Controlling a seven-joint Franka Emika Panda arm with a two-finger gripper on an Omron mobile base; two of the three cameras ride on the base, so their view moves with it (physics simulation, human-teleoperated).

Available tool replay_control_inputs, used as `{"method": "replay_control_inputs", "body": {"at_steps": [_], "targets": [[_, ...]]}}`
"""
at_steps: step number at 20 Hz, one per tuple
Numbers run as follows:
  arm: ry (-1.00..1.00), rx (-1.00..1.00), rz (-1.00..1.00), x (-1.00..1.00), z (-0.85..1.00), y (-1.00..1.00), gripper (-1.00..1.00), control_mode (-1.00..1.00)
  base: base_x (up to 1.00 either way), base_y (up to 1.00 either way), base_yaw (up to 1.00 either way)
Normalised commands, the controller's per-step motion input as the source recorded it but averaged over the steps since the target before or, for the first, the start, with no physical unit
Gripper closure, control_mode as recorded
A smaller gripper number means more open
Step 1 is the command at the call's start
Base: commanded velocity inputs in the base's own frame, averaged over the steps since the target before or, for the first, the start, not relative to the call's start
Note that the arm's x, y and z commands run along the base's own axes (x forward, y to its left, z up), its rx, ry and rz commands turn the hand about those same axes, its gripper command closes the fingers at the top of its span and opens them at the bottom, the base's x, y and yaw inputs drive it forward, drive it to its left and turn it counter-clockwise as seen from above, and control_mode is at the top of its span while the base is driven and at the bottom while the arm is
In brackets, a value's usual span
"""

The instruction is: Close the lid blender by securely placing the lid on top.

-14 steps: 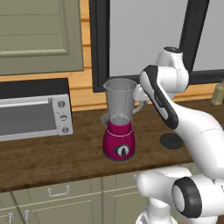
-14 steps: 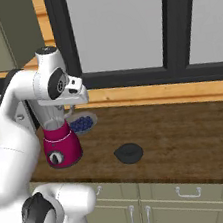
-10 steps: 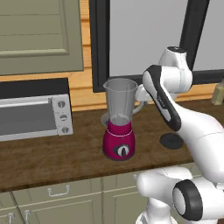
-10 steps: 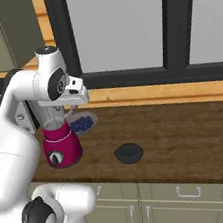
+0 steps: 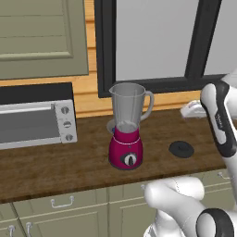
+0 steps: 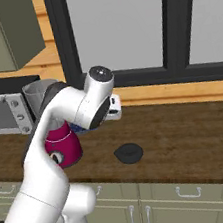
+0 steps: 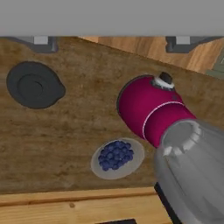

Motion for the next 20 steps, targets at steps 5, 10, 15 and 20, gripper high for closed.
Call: {"method": "replay_control_inputs", "body": {"at_steps": [5, 10, 15, 20], "targets": [[0.28, -0.03, 0.08, 0.32, -0.42, -0.75, -1.00, -1.00, 0.00, 0.00, 0.00], [0.43, -0.01, -0.01, 0.27, -0.41, -0.37, -1.00, -1.00, 0.00, 0.00, 0.00], [0.06, -0.01, 0.00, 0.33, -0.06, -0.09, -1.00, -1.00, 0.00, 0.00, 0.00], [-0.05, -0.02, 0.00, 0.08, -0.49, 0.00, -1.00, -1.00, 0.00, 0.00, 0.00]]}}
